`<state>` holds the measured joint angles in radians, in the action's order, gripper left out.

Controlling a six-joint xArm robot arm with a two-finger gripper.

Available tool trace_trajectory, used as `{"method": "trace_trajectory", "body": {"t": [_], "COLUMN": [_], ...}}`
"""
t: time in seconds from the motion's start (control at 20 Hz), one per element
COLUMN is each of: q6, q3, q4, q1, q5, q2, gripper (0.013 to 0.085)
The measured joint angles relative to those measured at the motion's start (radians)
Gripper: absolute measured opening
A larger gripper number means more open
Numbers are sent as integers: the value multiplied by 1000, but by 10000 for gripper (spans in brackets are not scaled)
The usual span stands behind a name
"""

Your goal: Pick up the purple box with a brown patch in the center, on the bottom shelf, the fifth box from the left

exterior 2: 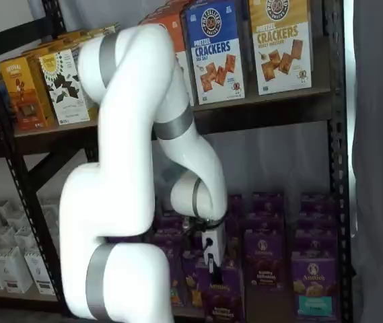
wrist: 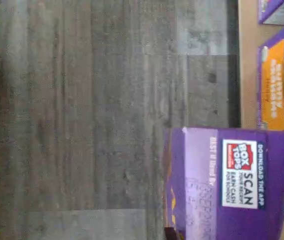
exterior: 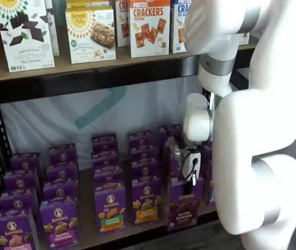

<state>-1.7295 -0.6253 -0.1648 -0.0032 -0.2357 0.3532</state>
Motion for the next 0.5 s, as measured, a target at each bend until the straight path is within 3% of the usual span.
{"method": "trace_trajectory", "body": {"t": [0.2, 0.5], "q6": [88, 160], "q3": [87, 197], "q4": [73, 118], "q1": [17, 44], "q5": [-8, -81], "q2": [-96, -272], "gripper": [290, 290]}}
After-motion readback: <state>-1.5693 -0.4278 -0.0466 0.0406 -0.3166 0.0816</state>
